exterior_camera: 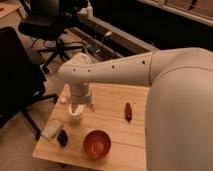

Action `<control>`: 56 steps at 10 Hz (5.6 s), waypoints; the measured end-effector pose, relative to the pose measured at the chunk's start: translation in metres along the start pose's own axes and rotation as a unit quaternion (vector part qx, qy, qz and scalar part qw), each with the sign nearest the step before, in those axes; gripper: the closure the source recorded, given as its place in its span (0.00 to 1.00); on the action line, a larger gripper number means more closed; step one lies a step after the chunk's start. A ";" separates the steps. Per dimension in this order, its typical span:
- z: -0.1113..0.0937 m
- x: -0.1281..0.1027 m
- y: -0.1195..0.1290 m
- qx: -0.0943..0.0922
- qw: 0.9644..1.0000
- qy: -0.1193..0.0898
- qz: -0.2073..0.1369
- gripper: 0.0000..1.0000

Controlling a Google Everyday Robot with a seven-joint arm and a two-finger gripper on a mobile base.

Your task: Stand the bottle upright

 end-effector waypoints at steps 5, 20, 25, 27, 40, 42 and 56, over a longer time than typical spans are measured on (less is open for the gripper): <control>0.000 0.000 0.000 0.000 1.000 0.000 0.000 0.35; -0.020 -0.088 0.013 0.017 0.971 -0.116 -0.210 0.35; -0.040 -0.144 0.037 0.031 0.885 -0.150 -0.439 0.35; -0.040 -0.164 0.051 0.037 0.863 -0.144 -0.482 0.35; -0.014 -0.193 0.108 0.010 0.821 -0.129 -0.556 0.35; -0.015 -0.197 0.112 0.014 0.801 -0.143 -0.582 0.35; 0.072 -0.234 0.142 0.021 0.574 -0.140 -0.806 0.35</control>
